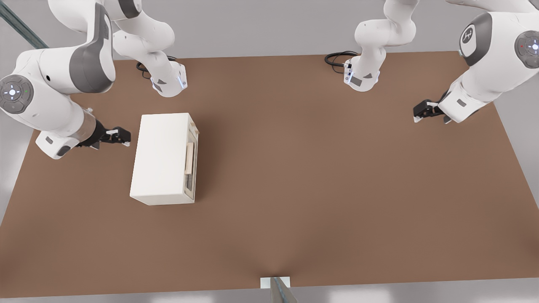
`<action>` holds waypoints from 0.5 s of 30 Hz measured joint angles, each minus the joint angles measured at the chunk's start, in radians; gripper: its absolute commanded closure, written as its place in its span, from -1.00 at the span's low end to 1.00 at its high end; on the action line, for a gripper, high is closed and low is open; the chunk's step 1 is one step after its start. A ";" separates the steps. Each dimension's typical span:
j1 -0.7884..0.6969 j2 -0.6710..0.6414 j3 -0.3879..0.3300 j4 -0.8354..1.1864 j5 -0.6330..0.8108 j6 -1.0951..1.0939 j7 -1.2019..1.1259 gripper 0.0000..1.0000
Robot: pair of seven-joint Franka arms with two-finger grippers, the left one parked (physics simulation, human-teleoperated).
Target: Keep left arm still and open the oven door with right arm
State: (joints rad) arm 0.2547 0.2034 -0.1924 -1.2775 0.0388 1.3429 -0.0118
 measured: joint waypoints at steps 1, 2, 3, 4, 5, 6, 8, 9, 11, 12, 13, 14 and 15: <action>0.000 0.003 0.005 -0.007 -0.006 -0.001 -0.001 -1.00; 0.011 0.006 0.013 -0.037 -0.017 -0.003 -0.001 -1.00; 0.040 0.026 0.023 -0.058 -0.041 -0.005 0.000 -0.83; 0.098 0.060 0.033 -0.067 -0.084 -0.011 0.012 0.49; 0.158 0.100 0.049 -0.071 -0.126 -0.028 0.026 0.57; 0.210 0.138 0.060 -0.074 -0.184 -0.049 0.040 0.57; 0.307 0.208 0.102 -0.069 -0.319 -0.092 0.081 0.57; 0.344 0.222 0.111 -0.069 -0.367 -0.108 0.104 0.57; 0.385 0.270 0.112 -0.065 -0.443 -0.130 0.150 0.57; 0.402 0.296 0.110 -0.063 -0.478 -0.139 0.176 0.57; 0.424 0.328 0.099 -0.056 -0.505 -0.146 0.204 0.57; 0.458 0.366 0.067 -0.037 -0.525 -0.155 0.230 0.57; 0.487 0.388 0.045 -0.026 -0.540 -0.162 0.257 0.57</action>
State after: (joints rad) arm 0.7412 0.5913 -0.1471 -1.3037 -0.5017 1.1805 0.2456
